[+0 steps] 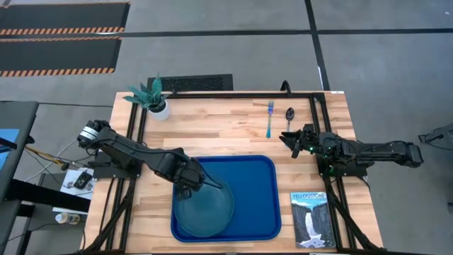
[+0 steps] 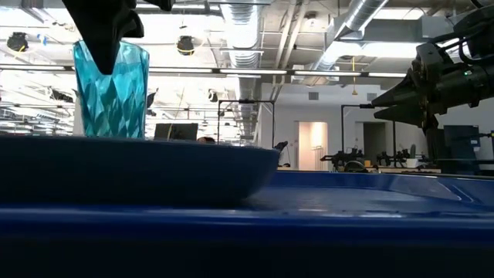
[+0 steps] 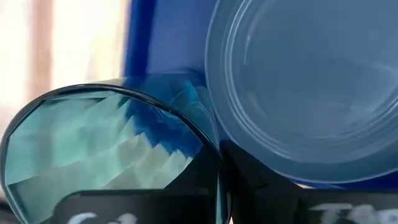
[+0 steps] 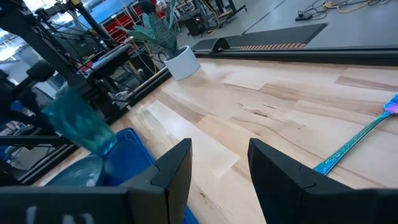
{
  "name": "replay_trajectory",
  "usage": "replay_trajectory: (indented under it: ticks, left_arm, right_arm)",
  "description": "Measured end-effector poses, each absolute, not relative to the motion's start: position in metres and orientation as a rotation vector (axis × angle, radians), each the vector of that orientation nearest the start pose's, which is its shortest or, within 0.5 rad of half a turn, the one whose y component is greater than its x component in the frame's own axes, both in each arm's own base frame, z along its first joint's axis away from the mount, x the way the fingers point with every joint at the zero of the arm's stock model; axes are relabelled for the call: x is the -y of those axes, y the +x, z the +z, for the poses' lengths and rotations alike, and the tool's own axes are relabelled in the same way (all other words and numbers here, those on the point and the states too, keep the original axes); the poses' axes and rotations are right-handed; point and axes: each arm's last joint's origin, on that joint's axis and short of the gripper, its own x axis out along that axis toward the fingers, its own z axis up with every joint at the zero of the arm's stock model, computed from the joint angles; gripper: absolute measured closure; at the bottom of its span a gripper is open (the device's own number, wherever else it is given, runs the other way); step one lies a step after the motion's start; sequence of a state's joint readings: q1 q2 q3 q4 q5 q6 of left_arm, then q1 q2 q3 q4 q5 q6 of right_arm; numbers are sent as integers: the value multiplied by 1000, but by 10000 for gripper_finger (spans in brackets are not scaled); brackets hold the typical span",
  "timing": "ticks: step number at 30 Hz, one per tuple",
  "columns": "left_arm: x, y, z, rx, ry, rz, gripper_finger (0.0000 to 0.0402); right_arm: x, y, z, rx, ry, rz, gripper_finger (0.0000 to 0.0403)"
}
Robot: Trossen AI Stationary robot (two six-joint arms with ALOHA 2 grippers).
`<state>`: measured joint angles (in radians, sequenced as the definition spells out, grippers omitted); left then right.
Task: Pick and place plate/cup/fork/spoon on tray
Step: Put the blue cup on the blue serving tray to the top left of the blue plate
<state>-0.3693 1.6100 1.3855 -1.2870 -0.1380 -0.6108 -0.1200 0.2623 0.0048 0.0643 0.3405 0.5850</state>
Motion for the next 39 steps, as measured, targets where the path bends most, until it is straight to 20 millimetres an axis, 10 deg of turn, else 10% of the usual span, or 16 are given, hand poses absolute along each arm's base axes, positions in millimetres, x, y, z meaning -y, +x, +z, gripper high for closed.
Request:
replay_trajectory:
  ticks: [39]
  left_arm:
    - [80,273,268,-1503,-104,232,399]
  right_arm:
    - [23,109,149,-53,552,-504,221]
